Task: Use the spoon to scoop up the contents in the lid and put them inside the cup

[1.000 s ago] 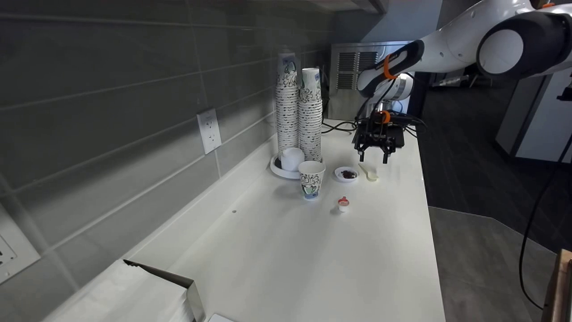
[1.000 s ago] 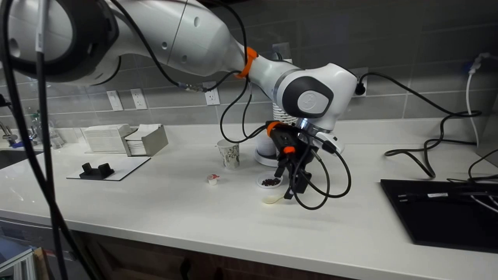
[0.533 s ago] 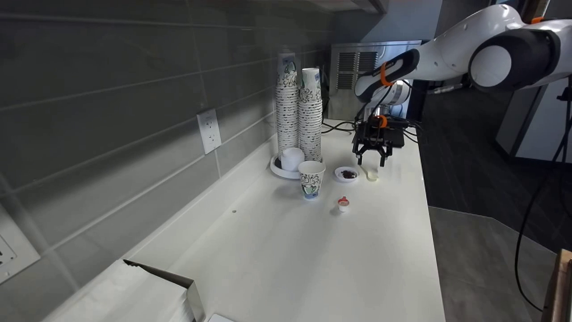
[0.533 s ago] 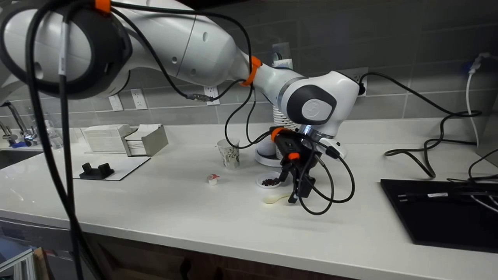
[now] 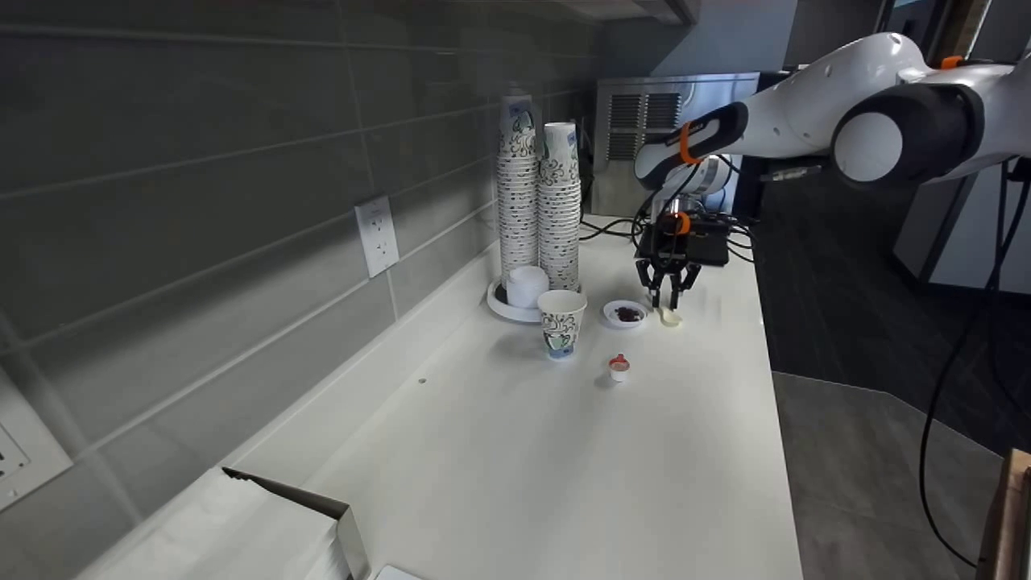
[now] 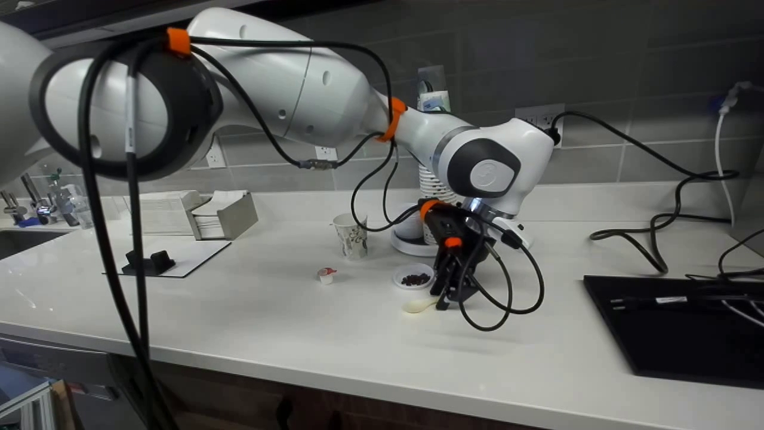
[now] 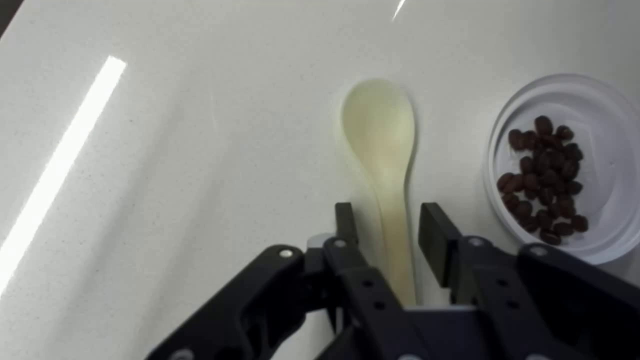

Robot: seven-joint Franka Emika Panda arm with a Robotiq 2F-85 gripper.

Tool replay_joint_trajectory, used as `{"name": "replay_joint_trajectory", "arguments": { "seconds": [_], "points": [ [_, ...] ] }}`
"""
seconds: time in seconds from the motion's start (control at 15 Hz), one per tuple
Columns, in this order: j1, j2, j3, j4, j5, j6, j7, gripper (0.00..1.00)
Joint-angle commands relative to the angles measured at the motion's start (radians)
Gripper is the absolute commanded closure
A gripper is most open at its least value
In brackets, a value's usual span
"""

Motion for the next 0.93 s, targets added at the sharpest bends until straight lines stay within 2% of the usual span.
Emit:
{"name": "replay_joint_trajectory", "arguments": {
  "seconds": [0.0, 0.07, 0.2, 0.27, 0.47, 0.6, 0.87],
  "points": [
    [-0.010, 0.067, 0.014, 0.114, -0.015, -0.068, 0.062, 0.90],
    [-0.008, 0.073, 0.012, 0.126, -0.020, -0.073, 0.071, 0.98],
    [-0.006, 0.074, 0.012, 0.139, -0.021, -0.089, 0.091, 1.00],
    [0.007, 0.063, -0.006, 0.123, -0.007, -0.076, 0.098, 0.97],
    [0.023, -0.008, -0.017, 0.060, -0.012, -0.046, 0.117, 0.97],
    [0.027, -0.060, -0.027, 0.029, -0.029, -0.067, 0.090, 0.97],
    [0.055, -0.124, -0.047, 0.002, -0.042, -0.045, 0.109, 0.97]
  ]
}}
